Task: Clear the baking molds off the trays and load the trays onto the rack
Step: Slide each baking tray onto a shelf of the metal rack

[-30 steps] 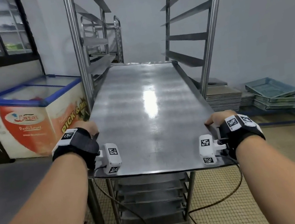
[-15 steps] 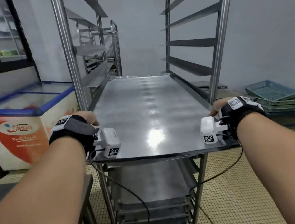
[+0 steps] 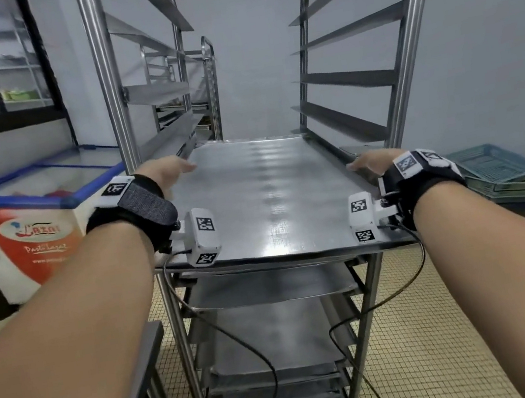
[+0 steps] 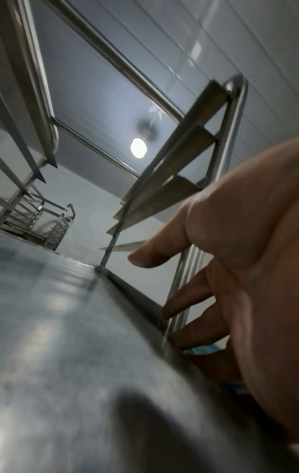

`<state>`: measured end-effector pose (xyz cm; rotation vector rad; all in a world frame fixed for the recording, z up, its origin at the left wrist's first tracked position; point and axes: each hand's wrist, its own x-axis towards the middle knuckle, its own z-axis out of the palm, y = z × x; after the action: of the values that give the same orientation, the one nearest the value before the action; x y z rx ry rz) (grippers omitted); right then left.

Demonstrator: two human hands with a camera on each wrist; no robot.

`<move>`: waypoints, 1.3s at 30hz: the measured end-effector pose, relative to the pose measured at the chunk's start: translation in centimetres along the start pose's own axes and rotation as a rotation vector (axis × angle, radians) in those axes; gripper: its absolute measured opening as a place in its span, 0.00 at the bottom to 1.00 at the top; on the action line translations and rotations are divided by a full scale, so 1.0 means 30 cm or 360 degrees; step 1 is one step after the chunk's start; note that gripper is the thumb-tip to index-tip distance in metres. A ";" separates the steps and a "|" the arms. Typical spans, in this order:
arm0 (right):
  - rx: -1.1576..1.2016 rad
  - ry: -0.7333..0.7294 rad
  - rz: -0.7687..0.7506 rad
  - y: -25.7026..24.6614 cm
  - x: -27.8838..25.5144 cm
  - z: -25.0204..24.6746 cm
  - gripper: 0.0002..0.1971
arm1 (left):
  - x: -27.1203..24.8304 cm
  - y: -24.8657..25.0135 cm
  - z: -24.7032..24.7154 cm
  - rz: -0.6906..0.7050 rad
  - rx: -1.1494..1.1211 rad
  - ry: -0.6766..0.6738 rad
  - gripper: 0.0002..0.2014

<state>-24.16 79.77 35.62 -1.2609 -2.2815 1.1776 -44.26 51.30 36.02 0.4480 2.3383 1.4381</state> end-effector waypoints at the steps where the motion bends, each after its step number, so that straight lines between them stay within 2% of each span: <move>1: -0.0043 -0.0006 -0.0065 -0.009 -0.026 0.000 0.29 | -0.044 0.000 0.013 0.0009 -0.0066 -0.0083 0.31; 4: -0.0134 0.0008 -0.0073 -0.017 -0.152 0.009 0.35 | -0.217 -0.013 0.057 0.0075 0.0076 -0.0242 0.32; 8: -0.0123 -0.0073 -0.0256 0.019 -0.336 0.036 0.38 | -0.341 -0.084 0.114 0.0462 0.0784 -0.0453 0.45; 11: -0.0537 -0.0224 -0.0518 0.080 -0.432 0.098 0.45 | -0.351 -0.170 0.153 0.0779 0.1296 -0.0263 0.42; 13: -0.0910 -0.0196 -0.0665 0.129 -0.459 0.152 0.53 | -0.321 -0.222 0.178 0.0922 0.1501 -0.0065 0.32; 14: -0.1048 -0.0105 -0.0755 0.157 -0.441 0.178 0.52 | -0.308 -0.234 0.189 0.0968 0.1543 0.0016 0.27; 15: -0.1155 0.0002 -0.0834 0.180 -0.419 0.198 0.46 | -0.301 -0.240 0.197 0.1003 0.1572 0.0071 0.24; 17: -0.1358 0.0275 -0.1027 0.209 -0.386 0.229 0.27 | -0.289 -0.241 0.207 0.1044 0.1602 0.0113 0.20; 19: -0.1436 0.0455 -0.1138 0.231 -0.364 0.249 0.19 | -0.267 -0.244 0.213 0.1072 0.1624 0.0111 0.19; 25: -0.1420 0.0528 -0.1202 0.215 -0.242 0.267 0.17 | -0.136 -0.228 0.243 0.1120 0.1647 0.0121 0.19; 31: -0.1478 0.0535 -0.1209 0.164 -0.090 0.280 0.13 | 0.022 -0.177 0.255 0.1073 0.1664 0.0079 0.14; 39: -0.1466 0.0501 -0.1185 0.101 0.094 0.295 0.17 | 0.194 -0.113 0.272 0.1037 0.1704 0.0076 0.19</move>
<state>-29.16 78.31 27.36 -0.5692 -2.6885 -0.3424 -45.97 58.83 28.76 1.5492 2.9730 0.1878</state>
